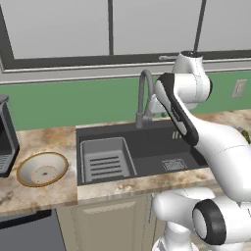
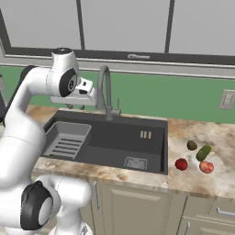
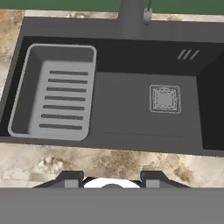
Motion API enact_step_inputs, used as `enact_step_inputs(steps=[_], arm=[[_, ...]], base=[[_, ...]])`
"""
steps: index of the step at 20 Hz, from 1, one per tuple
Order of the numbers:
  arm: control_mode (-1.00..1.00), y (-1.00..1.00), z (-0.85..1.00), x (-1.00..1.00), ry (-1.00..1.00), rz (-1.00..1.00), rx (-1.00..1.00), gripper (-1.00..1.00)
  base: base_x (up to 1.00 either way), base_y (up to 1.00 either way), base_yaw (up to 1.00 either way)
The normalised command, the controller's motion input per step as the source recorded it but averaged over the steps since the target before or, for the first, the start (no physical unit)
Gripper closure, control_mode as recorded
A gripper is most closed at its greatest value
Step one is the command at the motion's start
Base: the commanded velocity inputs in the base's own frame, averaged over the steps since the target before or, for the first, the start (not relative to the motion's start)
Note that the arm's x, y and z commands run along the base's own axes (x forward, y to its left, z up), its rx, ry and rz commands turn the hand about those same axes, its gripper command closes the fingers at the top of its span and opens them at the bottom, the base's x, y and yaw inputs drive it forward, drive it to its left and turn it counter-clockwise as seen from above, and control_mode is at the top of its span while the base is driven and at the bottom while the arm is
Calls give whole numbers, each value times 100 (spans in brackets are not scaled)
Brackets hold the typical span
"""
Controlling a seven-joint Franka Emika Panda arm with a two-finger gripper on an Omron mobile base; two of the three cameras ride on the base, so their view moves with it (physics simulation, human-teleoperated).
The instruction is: There is a mixed pile of frozen fruits and vegetables on the counter. Locate all the frozen vegetables and place the items in a bowl on the counter. Take all the frozen fruits and defrost them in a running sink.
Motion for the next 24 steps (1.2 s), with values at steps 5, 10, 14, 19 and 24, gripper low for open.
enact_step_inputs(steps=[5, 10, 14, 19, 24], arm=[[-100, -43, 0, -9, 0, -8, 1, -100], [-100, -82, -1, -25, 4, -16, 1, -100], [-100, -89, -4, -21, 2, -16, 0, -100], [-100, -92, -4, -13, 3, -17, 0, -100], [-100, -82, -23, -1, 9, -22, 0, -100]], base=[[0, 0, 0], [0, 0, 0], [0, 0, 0], [0, 0, 0], [0, 0, 0]])
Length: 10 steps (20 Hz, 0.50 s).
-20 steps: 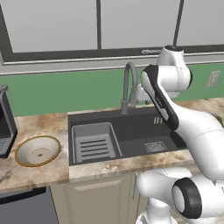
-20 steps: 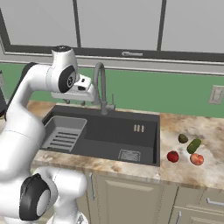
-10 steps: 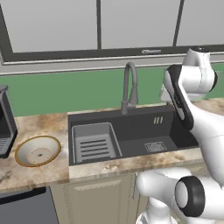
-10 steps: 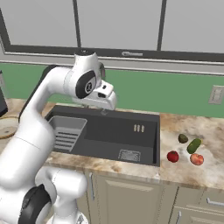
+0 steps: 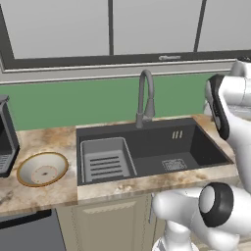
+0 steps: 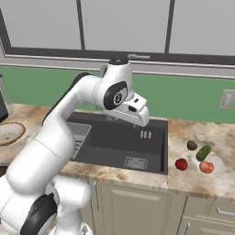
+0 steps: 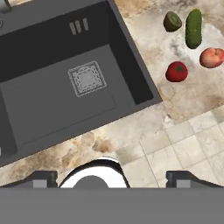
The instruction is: There is a mixed pile of frozen fruits and vegetables on the counter. Locate all the frozen vegetables and place the items in a bowl on the counter. Take all the frozen fruits and defrost them in a running sink.
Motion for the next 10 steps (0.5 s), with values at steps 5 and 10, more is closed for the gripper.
enact_step_inputs(steps=[5, 10], arm=[[-100, -68, -41, 9, 4, -21, -4, -100], [-100, -54, -27, 30, 6, -12, -4, -100]], base=[[0, 0, 0], [0, 0, 0]])
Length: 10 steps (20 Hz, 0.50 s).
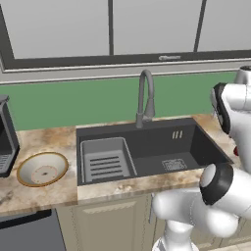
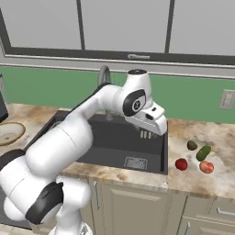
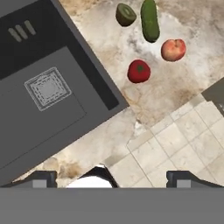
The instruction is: There is a mixed pile of frozen fruits and vegetables on the counter. Locate all the frozen vegetables and place the items in a bowl on the counter. Take all the frozen fruits and defrost them in a running sink.
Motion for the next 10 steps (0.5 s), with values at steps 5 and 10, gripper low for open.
enact_step_inputs(steps=[5, 10], arm=[[-100, -41, -27, 52, 11, -8, -1, -100], [-100, -50, -41, 54, 21, -6, -1, -100]], base=[[0, 0, 0], [0, 0, 0]])
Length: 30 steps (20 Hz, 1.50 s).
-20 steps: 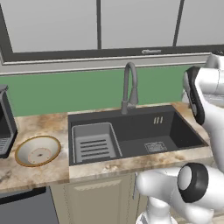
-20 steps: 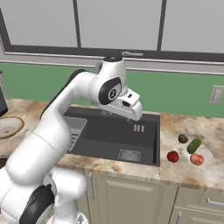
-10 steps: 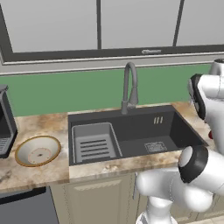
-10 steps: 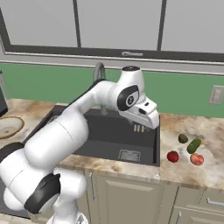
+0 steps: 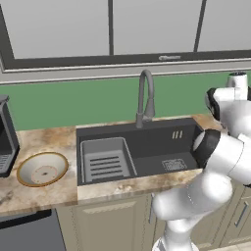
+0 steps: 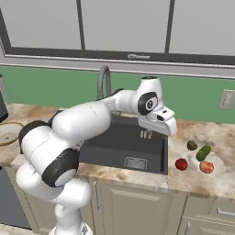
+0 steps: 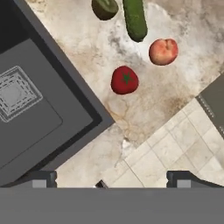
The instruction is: There is a mixed pile of frozen fruits and vegetables on the counter. Locate all the frozen vegetables and place the items in a bowl on the counter. Take all the frozen fruits and defrost them in a running sink.
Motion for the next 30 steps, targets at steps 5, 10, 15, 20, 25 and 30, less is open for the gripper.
enact_step_inputs(steps=[5, 10, 15, 20, 25, 30], arm=[[-100, -59, -49, 32, 22, -5, 3, -100], [-100, -61, -30, 15, 14, -6, 5, -100], [-100, -34, -31, 0, 6, -3, 14, -100], [-100, -10, -12, 22, -1, 0, 5, -100], [-100, -18, -28, 41, -3, 0, 6, -100], [-100, -11, -33, 29, -14, 2, 6, -100]], base=[[0, 0, 0], [0, 0, 0], [0, 0, 0], [0, 0, 0], [0, 0, 0], [0, 0, 0]])
